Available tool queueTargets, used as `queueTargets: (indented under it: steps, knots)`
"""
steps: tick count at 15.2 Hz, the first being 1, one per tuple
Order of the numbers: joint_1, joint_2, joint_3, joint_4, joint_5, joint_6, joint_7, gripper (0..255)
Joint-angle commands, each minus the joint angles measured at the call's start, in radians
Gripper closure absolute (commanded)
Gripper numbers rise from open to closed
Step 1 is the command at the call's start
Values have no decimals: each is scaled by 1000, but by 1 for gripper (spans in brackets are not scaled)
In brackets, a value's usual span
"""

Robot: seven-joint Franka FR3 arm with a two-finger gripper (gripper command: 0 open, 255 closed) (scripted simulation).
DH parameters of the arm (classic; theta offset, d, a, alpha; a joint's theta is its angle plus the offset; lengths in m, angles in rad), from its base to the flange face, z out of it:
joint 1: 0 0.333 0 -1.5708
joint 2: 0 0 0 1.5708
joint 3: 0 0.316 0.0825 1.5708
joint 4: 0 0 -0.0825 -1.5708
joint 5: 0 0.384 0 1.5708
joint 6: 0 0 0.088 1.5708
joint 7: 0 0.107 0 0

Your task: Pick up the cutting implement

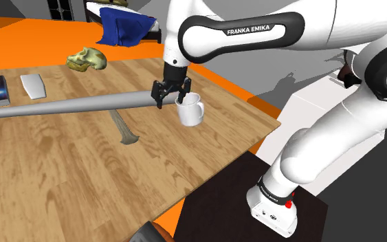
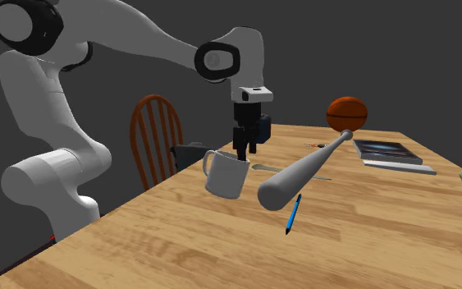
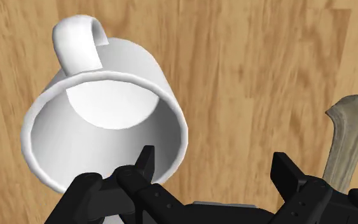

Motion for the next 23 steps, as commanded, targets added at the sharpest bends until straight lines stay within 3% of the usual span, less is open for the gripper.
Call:
queueTargets:
  steps: [1,7,14,23]
  knots:
    - [3,84,26,75,-22,4,50,0]
    - [40,326,82,294,-115,7,200,0]
    - [135,606,89,602,-227,-50,333,0]
    - [135,627,82,528,-238,43,339,0]
